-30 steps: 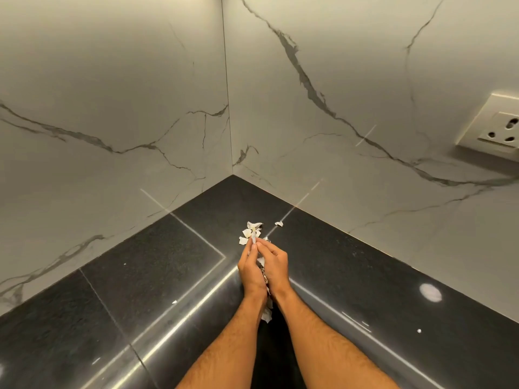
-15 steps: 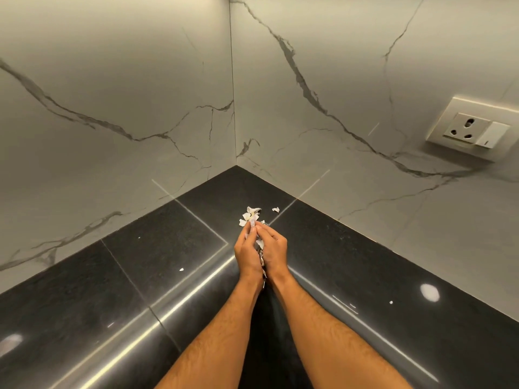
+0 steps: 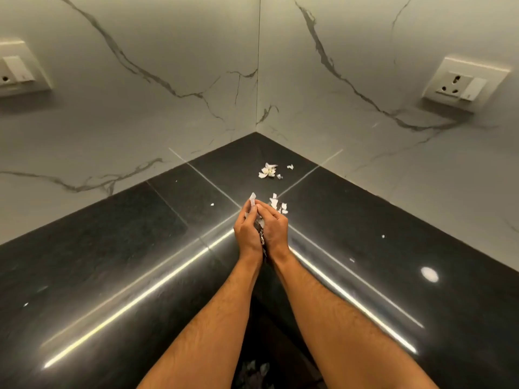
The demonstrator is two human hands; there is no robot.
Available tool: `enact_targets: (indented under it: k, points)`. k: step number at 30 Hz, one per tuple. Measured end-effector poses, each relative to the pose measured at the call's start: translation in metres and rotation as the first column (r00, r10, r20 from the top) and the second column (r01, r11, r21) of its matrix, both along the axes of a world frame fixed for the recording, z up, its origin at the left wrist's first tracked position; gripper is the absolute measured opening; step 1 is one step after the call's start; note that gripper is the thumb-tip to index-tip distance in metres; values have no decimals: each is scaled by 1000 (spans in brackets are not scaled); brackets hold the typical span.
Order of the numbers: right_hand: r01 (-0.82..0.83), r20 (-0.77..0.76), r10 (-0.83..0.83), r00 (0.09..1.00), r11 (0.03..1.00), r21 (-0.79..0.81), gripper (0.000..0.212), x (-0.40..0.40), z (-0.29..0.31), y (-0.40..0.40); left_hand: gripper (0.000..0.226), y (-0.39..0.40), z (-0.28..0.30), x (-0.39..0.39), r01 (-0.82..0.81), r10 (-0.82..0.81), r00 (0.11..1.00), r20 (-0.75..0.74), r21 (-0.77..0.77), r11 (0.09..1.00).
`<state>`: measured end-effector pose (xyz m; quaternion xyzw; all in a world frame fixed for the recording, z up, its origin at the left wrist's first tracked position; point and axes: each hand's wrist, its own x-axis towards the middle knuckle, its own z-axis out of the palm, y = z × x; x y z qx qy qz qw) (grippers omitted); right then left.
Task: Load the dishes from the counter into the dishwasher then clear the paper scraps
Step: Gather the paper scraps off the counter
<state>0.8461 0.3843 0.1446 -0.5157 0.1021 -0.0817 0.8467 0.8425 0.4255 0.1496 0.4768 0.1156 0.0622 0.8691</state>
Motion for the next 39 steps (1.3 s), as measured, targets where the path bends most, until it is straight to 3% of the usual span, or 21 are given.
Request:
enact_targets:
  k: [9,16,23,28,30,34,36,39]
  points:
    - [40,-126,-47,991,998,-51,21,-159,-40,58,32,61,-54,-150,18,-20,990,-140,-18,1000]
    - [15,-233,-38,972,995,-99,20,-231,-92,57,29,59,-99,-227,17,-4,968,-250,48,999]
    - [-29,-391,-25,920,991,-132,18,-257,-185,33,19,39,-192,-252,41,-15,899,-437,49,998]
    - [-25,-618,-54,784,993,-118,17,-251,-291,17,25,23,-275,-249,10,-11,782,-624,-5,1000]
    - [-117,-636,35,771,989,-88,30,-244,-326,14,25,18,-301,-244,13,-30,772,-635,-31,999]
    - [-137,-662,42,748,986,-91,18,-229,-393,10,23,16,-361,-231,6,13,774,-633,28,1000]
    - [-167,-677,63,733,982,-90,22,-229,-420,13,20,18,-399,-230,88,-15,780,-626,86,992]
    - [-109,-712,61,699,994,-22,28,-226,-453,16,20,24,-452,-224,80,3,724,-690,88,993]
